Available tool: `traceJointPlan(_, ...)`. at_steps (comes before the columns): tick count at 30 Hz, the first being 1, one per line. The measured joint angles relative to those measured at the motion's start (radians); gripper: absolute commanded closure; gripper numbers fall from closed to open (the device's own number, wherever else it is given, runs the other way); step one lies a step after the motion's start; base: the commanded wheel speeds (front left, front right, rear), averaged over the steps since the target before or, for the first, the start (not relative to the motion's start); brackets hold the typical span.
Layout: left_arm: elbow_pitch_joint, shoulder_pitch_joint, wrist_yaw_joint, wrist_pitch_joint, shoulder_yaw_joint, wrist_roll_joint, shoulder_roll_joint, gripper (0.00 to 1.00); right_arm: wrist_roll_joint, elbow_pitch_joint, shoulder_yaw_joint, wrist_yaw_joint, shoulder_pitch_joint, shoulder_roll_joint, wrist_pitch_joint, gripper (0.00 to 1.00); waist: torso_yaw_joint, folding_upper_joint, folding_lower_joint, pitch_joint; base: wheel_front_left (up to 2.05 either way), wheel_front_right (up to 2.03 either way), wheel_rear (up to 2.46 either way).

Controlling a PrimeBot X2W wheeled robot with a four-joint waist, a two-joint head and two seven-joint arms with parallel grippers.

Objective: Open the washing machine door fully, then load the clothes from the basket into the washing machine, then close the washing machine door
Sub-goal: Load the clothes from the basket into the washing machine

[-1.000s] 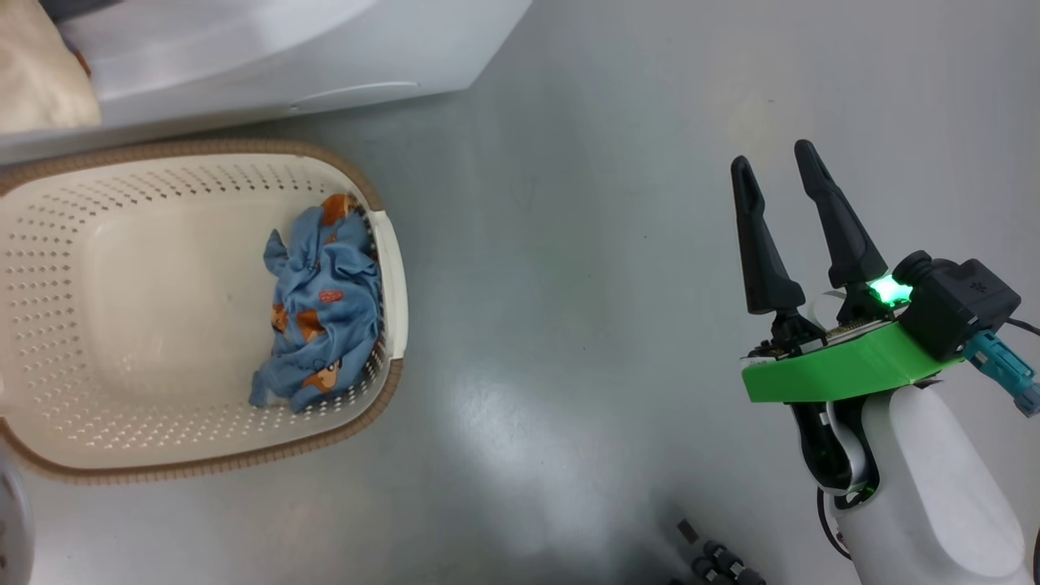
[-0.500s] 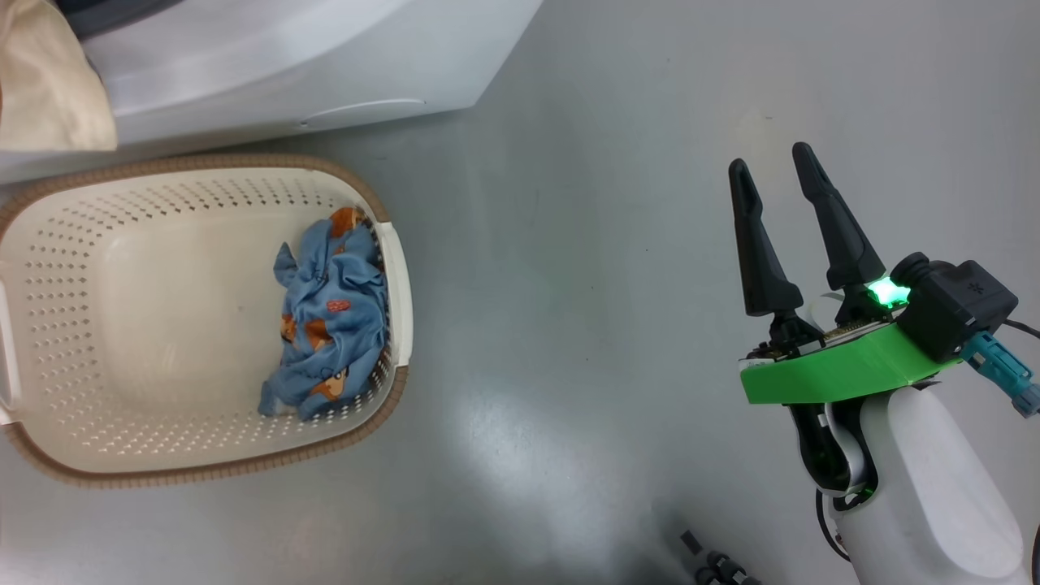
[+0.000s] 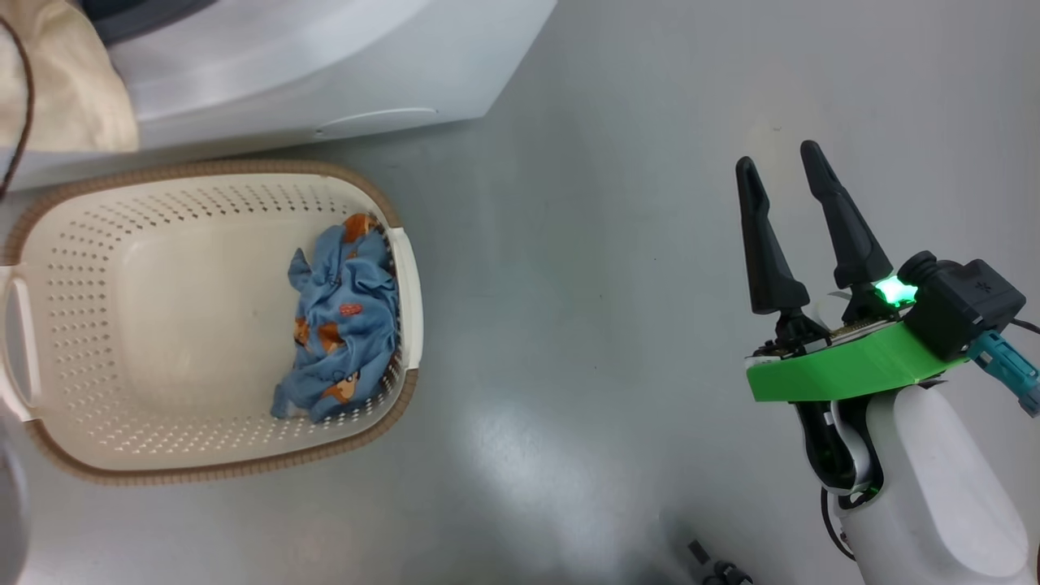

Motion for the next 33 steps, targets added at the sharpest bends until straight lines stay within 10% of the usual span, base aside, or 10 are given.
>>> traceJointPlan(13,-0.403,0.324,0.011,-0.008,0.097,-0.053,-0.052,0.00,-0.001,0.000,-0.021,0.000,0.005,-0.023,0.000,0.07,0.017,0.0000,-0.0001,-0.064,0.00,0.00,0.00)
traceJointPlan(33,-0.641,0.743,-0.007,-0.008,0.195,-0.045,-0.158,0.00,-0.001,0.026,-0.028,0.000,0.122,-0.089,0.000,0.07,0.055,0.0000,-0.0001,-0.249,0.00,0.00,0.00)
